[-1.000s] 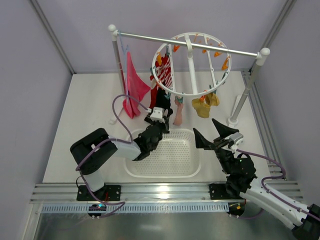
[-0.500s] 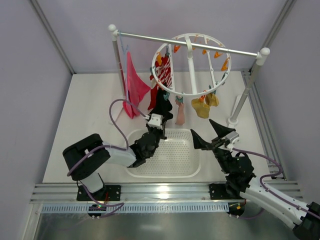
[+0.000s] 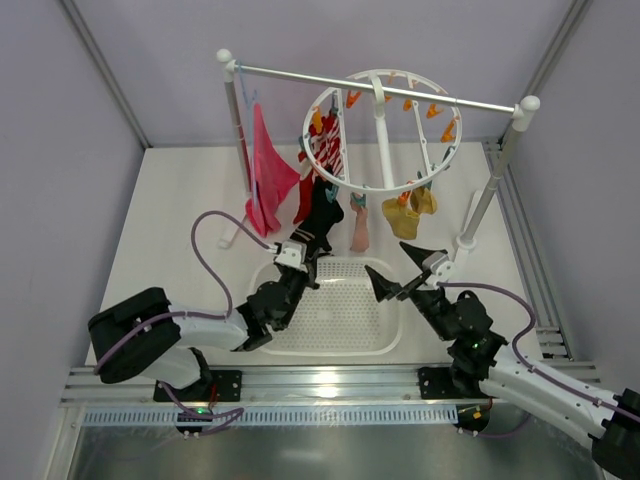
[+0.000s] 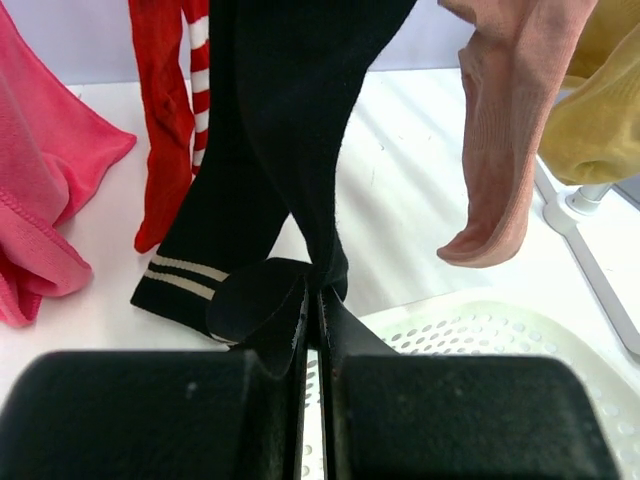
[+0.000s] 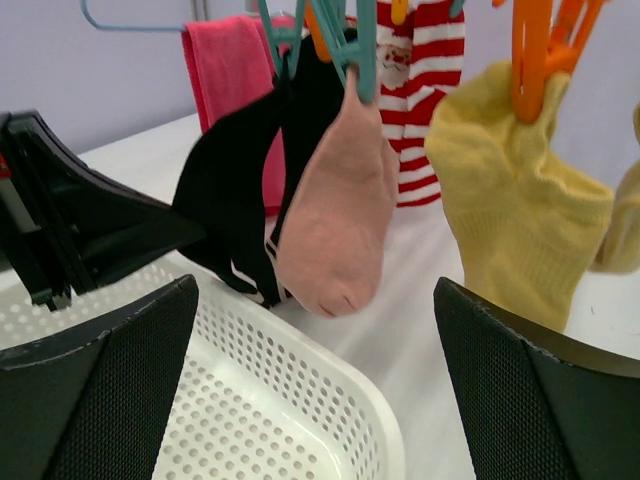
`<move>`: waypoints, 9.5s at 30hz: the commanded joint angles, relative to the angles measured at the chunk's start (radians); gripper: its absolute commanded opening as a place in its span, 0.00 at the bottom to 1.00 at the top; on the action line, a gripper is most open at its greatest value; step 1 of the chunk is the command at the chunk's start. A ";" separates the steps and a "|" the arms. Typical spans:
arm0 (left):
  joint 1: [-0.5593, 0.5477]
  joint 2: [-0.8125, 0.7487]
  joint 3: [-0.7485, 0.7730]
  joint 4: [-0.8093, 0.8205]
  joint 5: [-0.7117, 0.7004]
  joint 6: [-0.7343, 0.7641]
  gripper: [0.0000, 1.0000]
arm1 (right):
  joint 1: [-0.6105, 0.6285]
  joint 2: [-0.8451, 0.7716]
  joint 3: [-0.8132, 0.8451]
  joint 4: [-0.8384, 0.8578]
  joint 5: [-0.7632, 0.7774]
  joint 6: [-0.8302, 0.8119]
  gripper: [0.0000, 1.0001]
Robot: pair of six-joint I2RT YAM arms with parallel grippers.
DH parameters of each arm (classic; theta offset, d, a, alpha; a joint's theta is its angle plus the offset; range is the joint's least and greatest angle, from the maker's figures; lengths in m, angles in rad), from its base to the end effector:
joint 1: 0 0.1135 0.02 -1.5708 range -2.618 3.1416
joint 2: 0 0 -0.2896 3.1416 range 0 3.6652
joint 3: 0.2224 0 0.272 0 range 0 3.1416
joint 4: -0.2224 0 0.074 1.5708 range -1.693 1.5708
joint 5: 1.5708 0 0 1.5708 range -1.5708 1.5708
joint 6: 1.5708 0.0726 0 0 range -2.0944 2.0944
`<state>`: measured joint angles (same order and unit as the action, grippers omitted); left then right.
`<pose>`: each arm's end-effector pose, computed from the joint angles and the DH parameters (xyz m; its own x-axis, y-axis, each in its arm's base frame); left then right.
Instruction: Remove the socks clipped to the hanger
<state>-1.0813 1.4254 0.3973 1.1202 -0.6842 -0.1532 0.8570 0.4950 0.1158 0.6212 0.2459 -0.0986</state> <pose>0.1797 -0.2398 0.2158 -0.0165 -0.2206 -0.9752 0.3901 0.8967 -0.2094 0.1273 0.1200 0.2432 0.2131 0.1002 -0.9719 -0.5602 0.8275 -0.0375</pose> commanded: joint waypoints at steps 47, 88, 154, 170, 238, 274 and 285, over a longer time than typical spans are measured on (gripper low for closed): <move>-0.025 -0.405 -0.113 -0.214 0.041 0.038 0.00 | 0.182 0.715 0.814 -0.215 0.377 0.249 0.98; -0.025 -0.456 -0.133 -0.246 0.026 0.034 0.00 | 0.063 0.876 0.849 -0.008 0.262 0.171 0.48; -0.163 -0.433 0.109 -0.843 0.440 -0.106 0.00 | 0.063 -0.151 0.097 -0.037 0.448 0.152 1.00; -0.190 -0.468 0.067 -0.881 0.155 -0.118 1.00 | 0.065 -0.092 0.105 -0.015 0.451 0.143 1.00; 0.081 0.195 0.167 0.178 0.437 0.044 0.00 | 0.146 0.270 0.465 -0.167 0.213 0.045 1.00; 0.081 0.185 0.150 0.164 0.445 0.057 0.00 | 0.134 0.686 0.759 -0.124 0.536 -0.125 0.93; 0.081 0.184 0.147 0.162 0.454 0.055 0.00 | 0.132 0.729 0.762 -0.063 0.595 -0.178 0.46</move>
<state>-0.9993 1.6169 0.5491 1.2228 -0.2379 -0.1184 0.9909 1.2308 0.8433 0.4816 0.8066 -0.2588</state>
